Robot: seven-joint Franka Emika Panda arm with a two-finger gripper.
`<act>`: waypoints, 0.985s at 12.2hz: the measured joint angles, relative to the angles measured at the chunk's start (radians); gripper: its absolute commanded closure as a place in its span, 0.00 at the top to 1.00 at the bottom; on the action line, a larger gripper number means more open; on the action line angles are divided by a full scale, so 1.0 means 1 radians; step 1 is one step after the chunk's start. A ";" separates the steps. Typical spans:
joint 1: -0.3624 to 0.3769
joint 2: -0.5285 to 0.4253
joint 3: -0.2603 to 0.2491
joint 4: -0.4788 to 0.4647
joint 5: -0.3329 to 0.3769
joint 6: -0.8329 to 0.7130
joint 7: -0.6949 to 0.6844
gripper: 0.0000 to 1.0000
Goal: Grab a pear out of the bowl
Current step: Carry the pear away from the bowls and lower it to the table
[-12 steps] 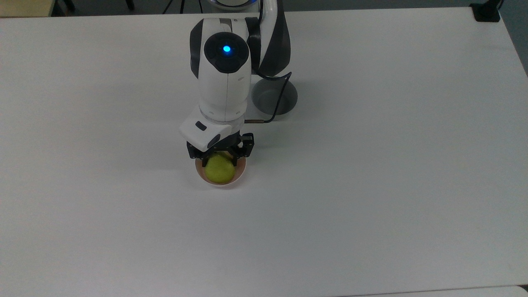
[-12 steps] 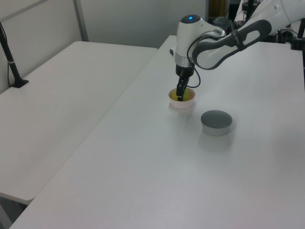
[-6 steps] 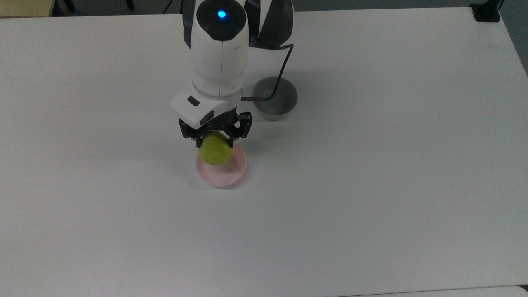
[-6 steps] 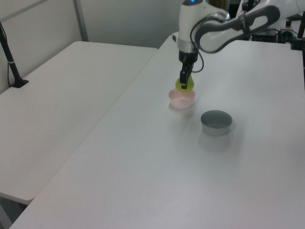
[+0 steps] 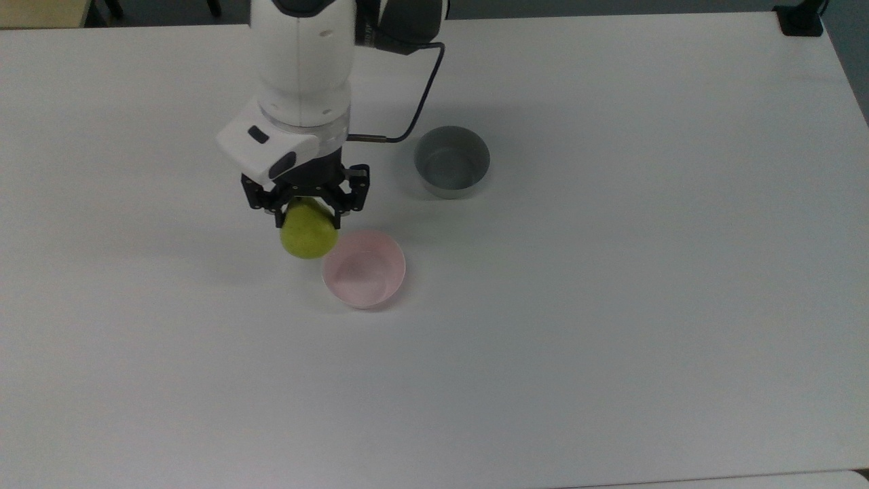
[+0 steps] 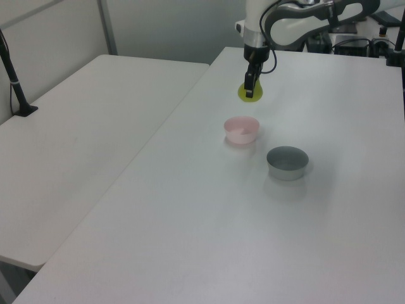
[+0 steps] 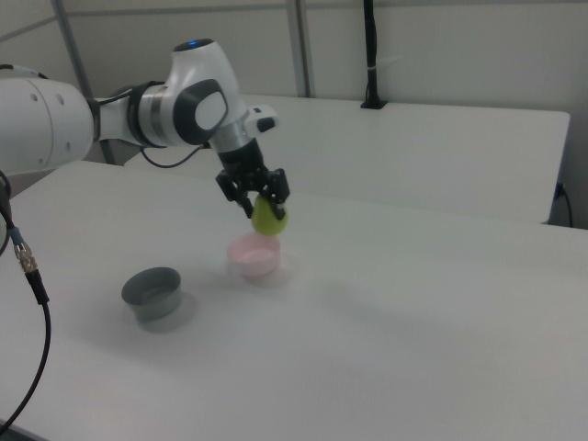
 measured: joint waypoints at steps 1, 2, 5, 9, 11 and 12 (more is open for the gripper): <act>-0.019 0.000 -0.002 0.001 0.000 0.000 -0.026 0.37; -0.050 0.000 -0.005 0.002 0.000 0.000 -0.075 0.37; -0.120 0.011 -0.007 0.001 0.000 0.000 -0.222 0.38; -0.187 0.104 -0.008 0.001 0.000 0.131 -0.315 0.38; -0.216 0.150 -0.008 0.001 0.000 0.205 -0.315 0.38; -0.225 0.163 -0.008 0.002 0.000 0.219 -0.315 0.41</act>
